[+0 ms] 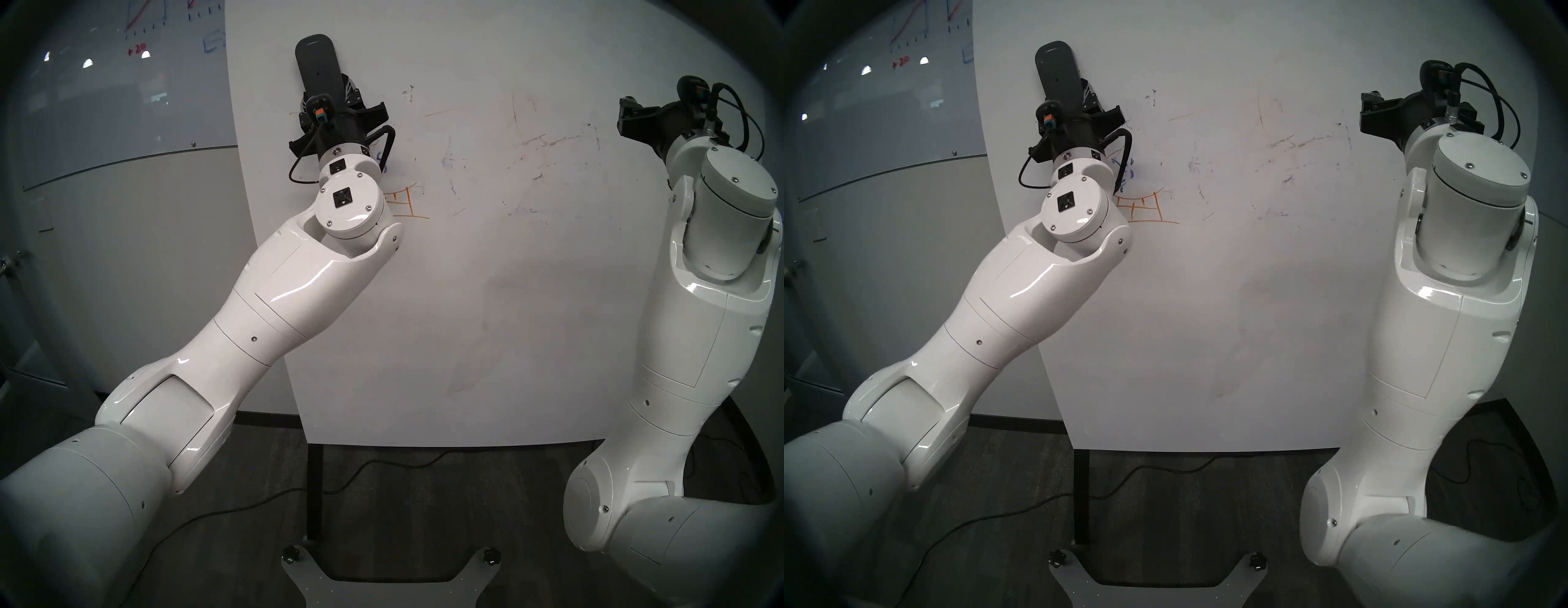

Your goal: Erase all marks on the whiteboard with the eraser

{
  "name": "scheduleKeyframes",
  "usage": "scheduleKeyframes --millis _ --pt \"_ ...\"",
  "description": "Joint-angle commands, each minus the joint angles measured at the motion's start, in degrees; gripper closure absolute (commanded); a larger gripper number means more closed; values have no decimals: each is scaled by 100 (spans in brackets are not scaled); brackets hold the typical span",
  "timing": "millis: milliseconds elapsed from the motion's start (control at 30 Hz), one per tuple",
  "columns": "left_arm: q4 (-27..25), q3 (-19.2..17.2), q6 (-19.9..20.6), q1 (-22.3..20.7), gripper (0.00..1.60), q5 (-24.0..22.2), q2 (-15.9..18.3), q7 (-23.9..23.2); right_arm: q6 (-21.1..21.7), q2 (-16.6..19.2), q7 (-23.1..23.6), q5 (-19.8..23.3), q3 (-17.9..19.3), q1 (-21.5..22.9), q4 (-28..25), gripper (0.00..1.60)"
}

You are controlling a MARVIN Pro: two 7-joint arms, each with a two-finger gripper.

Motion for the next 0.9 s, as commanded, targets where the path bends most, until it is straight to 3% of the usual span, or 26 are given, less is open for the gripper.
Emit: scheduleKeyframes --millis 0,333,400,433,500,633,867 --pt "-41 571 382 613 160 -481 -142 188 -9 2 -12 -5 -9 49 -54 0" --pt "-902 938 664 1168 160 -841 225 1201 -3 4 -23 0 -14 53 -59 0" --pt "-1105 967 743 1314 160 -869 251 1386 0 3 -27 0 -16 54 -61 0" --pt "-1196 758 1039 1269 160 -1043 198 1460 7 0 -33 -4 -20 57 -63 0" --pt "-905 658 1187 864 160 -1314 90 1428 11 0 -38 -5 -22 58 -64 0" --pt "-716 574 1325 528 160 -1245 66 1267 2 6 -40 5 -20 53 -60 0" --pt "-727 100 1676 410 160 -953 -38 859 -6 13 -51 16 -20 46 -53 0"
